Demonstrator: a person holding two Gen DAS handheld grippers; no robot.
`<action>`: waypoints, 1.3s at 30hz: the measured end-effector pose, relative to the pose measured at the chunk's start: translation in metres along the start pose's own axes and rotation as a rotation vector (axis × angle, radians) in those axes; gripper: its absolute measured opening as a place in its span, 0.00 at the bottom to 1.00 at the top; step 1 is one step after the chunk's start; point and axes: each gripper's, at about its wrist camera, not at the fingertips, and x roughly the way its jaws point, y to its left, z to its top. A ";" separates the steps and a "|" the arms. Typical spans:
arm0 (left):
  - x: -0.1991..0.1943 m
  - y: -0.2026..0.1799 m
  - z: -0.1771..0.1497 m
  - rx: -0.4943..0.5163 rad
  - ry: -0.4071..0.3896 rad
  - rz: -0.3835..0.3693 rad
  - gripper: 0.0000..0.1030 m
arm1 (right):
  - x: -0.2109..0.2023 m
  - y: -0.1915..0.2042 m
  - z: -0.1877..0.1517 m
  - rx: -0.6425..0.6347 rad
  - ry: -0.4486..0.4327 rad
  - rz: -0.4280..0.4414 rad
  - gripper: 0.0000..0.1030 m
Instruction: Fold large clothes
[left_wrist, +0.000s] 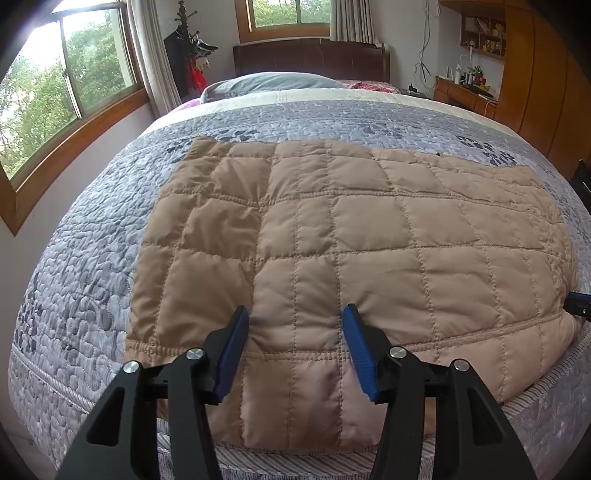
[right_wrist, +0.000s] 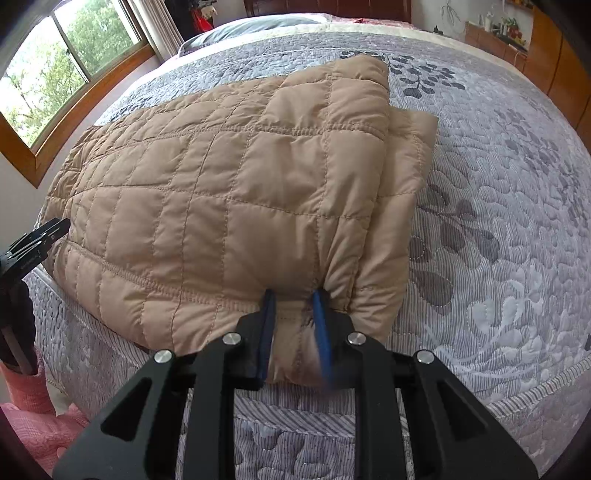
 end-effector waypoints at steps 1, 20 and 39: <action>-0.001 0.000 0.000 -0.002 0.001 0.001 0.52 | 0.000 0.000 0.000 0.002 -0.001 0.000 0.19; -0.026 0.095 -0.067 -0.522 0.066 -0.294 0.59 | -0.001 -0.006 0.000 0.012 -0.007 0.043 0.19; 0.043 0.130 -0.070 -0.835 -0.051 -0.483 0.28 | -0.001 -0.010 0.000 0.018 -0.004 0.071 0.19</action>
